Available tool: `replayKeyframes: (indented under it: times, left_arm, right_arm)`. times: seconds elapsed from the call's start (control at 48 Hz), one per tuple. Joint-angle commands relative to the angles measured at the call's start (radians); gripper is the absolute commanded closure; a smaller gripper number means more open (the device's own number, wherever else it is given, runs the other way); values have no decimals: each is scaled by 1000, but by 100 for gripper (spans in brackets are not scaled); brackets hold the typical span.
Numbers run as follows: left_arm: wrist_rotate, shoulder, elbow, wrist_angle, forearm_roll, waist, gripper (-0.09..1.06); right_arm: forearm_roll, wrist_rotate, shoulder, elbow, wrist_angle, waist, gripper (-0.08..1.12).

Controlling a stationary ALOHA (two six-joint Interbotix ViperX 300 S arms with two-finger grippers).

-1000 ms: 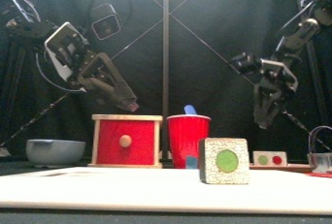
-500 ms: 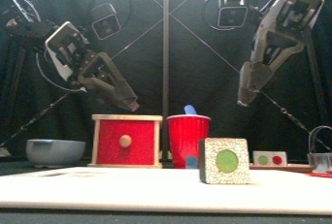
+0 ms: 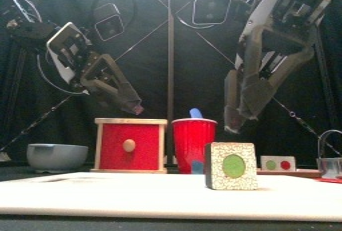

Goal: Place sushi on board then cut the sushi with the knife then place the pieces on the plate
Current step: Place the 4 sushi pieces on the plate

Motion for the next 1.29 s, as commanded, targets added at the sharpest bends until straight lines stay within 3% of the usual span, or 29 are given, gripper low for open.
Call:
replayKeyframes:
  times: [0.021,0.292,0.604,0.875,1.292]
  left_arm:
    - [0,-5,-21,-6,0,0,24]
    - [0,-5,-20,-6,2,-3,24]
    - [2,-5,-20,-5,0,-3,24]
    - [3,-5,-20,-5,2,-3,24]
    - [2,-2,-21,-6,2,-3,24]
  right_arm:
    - [2,-2,6,-38,-2,2,20]
    - [2,-2,95,-83,6,2,23]
    - [5,-2,94,-84,8,-8,48]
    - [6,2,-98,48,83,-123,47]
    - [-37,2,-430,267,239,-482,47]
